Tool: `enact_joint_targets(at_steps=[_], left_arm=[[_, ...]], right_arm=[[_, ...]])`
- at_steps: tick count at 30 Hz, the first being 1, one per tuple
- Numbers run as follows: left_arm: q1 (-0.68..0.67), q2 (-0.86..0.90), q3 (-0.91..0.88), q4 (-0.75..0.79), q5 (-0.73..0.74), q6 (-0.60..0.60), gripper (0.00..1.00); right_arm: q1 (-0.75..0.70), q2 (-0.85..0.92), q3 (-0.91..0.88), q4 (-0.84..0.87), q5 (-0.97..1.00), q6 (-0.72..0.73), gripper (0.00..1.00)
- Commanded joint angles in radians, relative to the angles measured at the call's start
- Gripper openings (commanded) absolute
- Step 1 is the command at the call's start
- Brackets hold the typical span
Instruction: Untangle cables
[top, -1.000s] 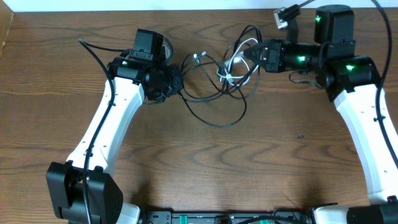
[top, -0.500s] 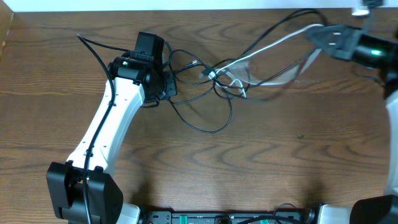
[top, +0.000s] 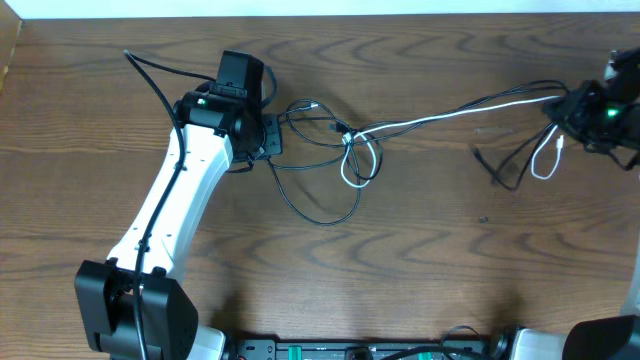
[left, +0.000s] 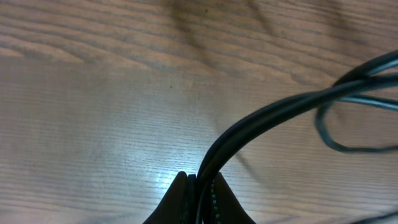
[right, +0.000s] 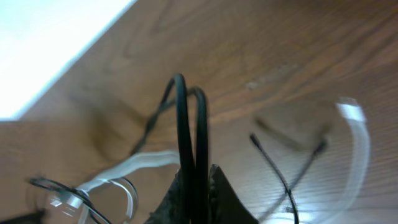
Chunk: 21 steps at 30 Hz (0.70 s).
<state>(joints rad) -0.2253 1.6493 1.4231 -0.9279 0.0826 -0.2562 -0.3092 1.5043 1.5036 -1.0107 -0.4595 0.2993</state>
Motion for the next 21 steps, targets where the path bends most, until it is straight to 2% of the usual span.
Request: enact_joint_targets(at_steps=[1,3,4,5,6,8,9,10,13,17,21], left_arm=[[0.006,0.005,-0.007,0.010,0.074,0.117,0.08],[0.006,0.005,-0.007,0.012,0.220,0.216,0.08],[0.006,0.005,-0.007,0.011,0.280,0.256,0.12],[0.006,0.005,-0.007,0.007,0.370,0.309,0.24],[0.006,0.005,-0.007,0.005,0.409,0.329,0.31],[0.006,0.005,-0.007,0.001,0.426,0.335,0.46],[0.006,0.005,-0.007,0.001,0.426,0.333,0.57],[0.006,0.005,-0.007,0.002,0.426,0.330,0.64],[0.006,0.003,0.013,0.005,0.428,0.323,0.68],[0.006,-0.013,0.082,0.013,0.488,0.322,0.79],[-0.029,0.002,0.082,0.027,0.560,0.267,0.81]], right_arm=[[0.077,-0.005,0.012,-0.018,0.106,-0.126,0.10],[0.122,0.004,0.012,-0.027,0.105,-0.158,0.17],[0.151,0.011,0.012,-0.027,0.102,-0.174,0.23],[0.186,0.021,0.012,-0.027,0.102,-0.190,0.33],[0.208,0.030,0.012,-0.027,0.104,-0.204,0.38],[0.250,0.054,0.012,-0.024,0.120,-0.203,0.52],[0.263,0.069,0.012,-0.019,0.119,-0.195,0.59],[0.272,0.087,0.012,-0.014,0.116,-0.191,0.61],[0.277,0.118,0.012,-0.009,0.098,-0.188,0.66],[0.278,0.145,0.012,-0.003,0.064,-0.193,0.69],[0.278,0.150,0.012,0.019,0.057,-0.200,0.70]])
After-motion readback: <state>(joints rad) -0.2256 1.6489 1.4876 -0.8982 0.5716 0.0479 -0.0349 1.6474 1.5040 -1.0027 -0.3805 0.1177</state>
